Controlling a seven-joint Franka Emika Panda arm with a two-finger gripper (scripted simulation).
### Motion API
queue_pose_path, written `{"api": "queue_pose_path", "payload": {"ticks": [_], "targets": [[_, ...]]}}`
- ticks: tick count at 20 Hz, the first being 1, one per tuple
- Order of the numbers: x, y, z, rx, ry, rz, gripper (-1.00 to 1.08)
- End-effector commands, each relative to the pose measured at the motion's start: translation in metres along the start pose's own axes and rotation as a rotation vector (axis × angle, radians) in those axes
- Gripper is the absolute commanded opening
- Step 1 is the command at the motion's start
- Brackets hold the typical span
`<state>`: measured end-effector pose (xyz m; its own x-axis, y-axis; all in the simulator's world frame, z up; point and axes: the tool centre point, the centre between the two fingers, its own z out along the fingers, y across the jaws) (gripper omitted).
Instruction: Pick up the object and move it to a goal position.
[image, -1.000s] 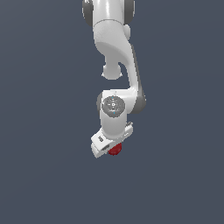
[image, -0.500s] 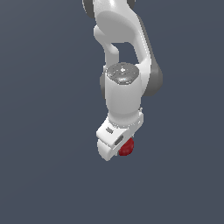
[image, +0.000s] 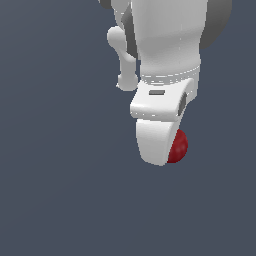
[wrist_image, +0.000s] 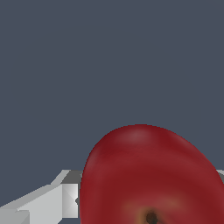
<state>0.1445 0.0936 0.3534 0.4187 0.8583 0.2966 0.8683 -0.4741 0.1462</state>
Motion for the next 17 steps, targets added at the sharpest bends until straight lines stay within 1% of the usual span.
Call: {"api": "queue_pose_path", "payload": {"ticks": [1, 5, 9, 13, 17], "targets": [[0.019, -0.001, -0.035, -0.009, 0.04, -0.061, -1.0], [0.04, -0.003, -0.077, -0.017, 0.089, -0.134, -1.0], [0.053, -0.006, -0.108, -0.022, 0.125, -0.186, -1.0], [0.06, -0.008, -0.126, -0.025, 0.146, -0.216, -1.0], [0.062, -0.008, -0.132, -0.025, 0.152, -0.224, -1.0]]}}
